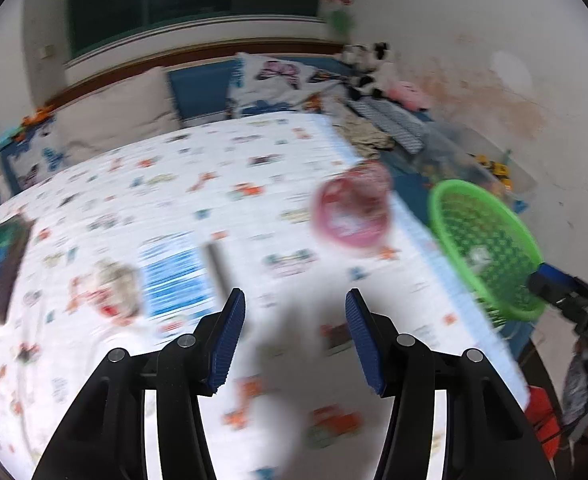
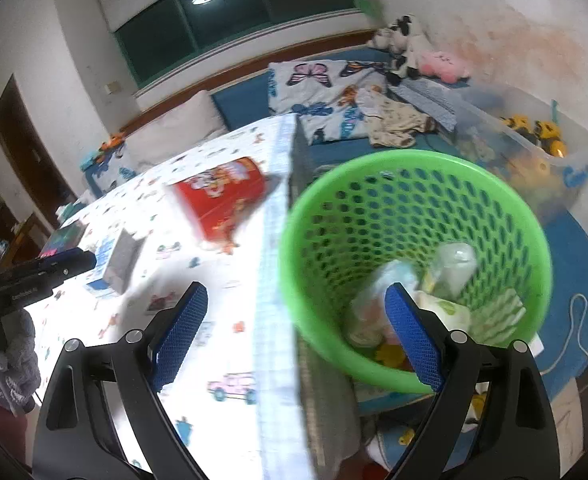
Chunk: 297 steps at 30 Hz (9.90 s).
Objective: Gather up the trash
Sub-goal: 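Move both tools back over the bed toward the milk carton and plastic lid, then grasp milk carton with right tool while left tool grasps clear plastic lid, then drop milk carton and clear plastic lid into green basket with both tools, then move both tools back over the bed toward the red snack can, then grasp red Pizza snack can with right tool while left tool reaches crumpled wrapper, then drop red can in basket with right tool while left tool drops crumpled wrapper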
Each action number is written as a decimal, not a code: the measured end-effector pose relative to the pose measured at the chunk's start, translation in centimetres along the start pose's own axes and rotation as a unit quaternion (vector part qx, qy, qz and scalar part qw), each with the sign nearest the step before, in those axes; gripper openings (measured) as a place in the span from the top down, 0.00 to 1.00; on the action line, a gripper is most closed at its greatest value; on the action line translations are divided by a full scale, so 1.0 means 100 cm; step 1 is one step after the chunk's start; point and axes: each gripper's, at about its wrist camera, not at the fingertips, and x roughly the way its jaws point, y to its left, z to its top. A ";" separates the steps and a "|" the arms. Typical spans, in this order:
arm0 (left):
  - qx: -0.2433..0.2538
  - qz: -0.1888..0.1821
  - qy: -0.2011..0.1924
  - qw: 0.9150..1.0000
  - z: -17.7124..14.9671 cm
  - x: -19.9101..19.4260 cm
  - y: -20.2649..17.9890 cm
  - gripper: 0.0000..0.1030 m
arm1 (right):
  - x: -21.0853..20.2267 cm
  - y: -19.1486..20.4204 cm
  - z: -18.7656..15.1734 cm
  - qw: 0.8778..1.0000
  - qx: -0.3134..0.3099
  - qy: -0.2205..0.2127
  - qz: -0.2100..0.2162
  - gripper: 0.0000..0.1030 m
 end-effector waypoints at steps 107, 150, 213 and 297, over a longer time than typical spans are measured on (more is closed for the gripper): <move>0.030 0.025 -0.019 0.999 -0.041 -0.037 0.094 0.13 | 0.097 0.191 0.015 0.983 -0.131 0.084 0.097 0.29; 0.160 -0.089 0.014 0.983 0.071 0.058 -0.191 0.13 | 0.001 -0.127 0.019 0.995 0.057 0.006 -0.085 0.28; -0.033 0.054 0.000 0.998 -0.002 -0.003 0.072 0.08 | 0.065 0.060 0.083 0.997 -0.032 0.052 0.038 0.15; 0.017 -0.117 0.002 0.993 0.052 0.028 -0.048 0.63 | 0.015 -0.064 0.069 0.996 0.013 0.015 -0.090 0.32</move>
